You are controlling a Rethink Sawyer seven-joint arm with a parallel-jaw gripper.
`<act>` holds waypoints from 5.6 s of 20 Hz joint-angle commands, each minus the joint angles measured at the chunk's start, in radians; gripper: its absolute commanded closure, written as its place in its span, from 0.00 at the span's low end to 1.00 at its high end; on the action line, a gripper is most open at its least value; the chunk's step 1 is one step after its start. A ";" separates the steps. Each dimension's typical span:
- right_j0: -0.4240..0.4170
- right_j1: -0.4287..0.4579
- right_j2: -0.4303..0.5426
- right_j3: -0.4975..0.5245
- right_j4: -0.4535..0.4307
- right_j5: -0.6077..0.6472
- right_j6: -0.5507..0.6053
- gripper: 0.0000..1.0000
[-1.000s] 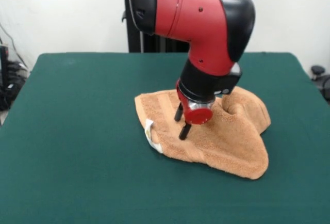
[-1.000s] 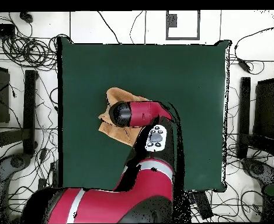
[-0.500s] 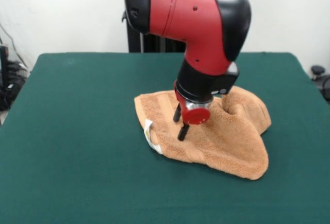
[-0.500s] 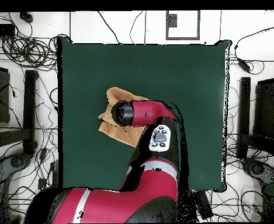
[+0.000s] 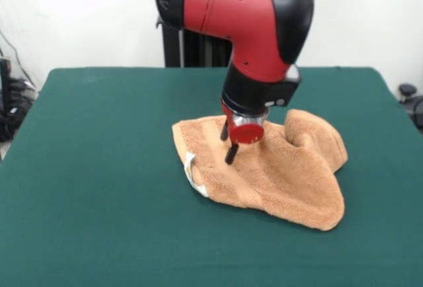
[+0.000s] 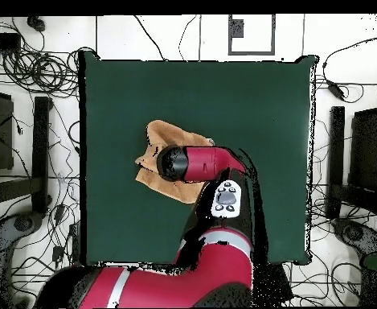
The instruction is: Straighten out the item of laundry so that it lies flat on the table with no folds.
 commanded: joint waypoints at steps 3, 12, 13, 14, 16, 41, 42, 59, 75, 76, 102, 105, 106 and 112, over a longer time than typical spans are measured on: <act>-0.021 -0.095 0.075 0.260 -0.119 -0.018 -0.187 0.00; -0.052 0.034 0.072 0.196 -0.258 -0.170 -0.106 0.00; -0.048 0.045 0.076 0.186 -0.254 -0.194 -0.075 0.00; -0.033 0.055 0.068 0.171 -0.252 -0.219 -0.038 0.00; 0.000 0.075 0.051 0.141 -0.243 -0.253 0.028 0.00; 0.010 0.194 0.012 0.067 -0.229 -0.282 -0.016 1.00; 0.002 0.190 0.019 0.071 -0.227 -0.281 -0.025 1.00; -0.061 0.141 0.048 0.145 -0.284 -0.298 -0.098 1.00; -0.099 0.110 0.055 0.200 -0.349 -0.302 -0.130 1.00; -0.103 0.106 0.058 0.204 -0.354 -0.301 -0.135 1.00; -0.149 -0.028 0.040 0.386 -0.469 -0.293 -0.147 1.00; -0.150 -0.031 0.038 0.397 -0.485 -0.299 -0.127 1.00; -0.150 -0.033 0.039 0.401 -0.490 -0.301 -0.121 1.00; -0.163 -0.020 0.045 0.425 -0.524 -0.348 -0.074 1.00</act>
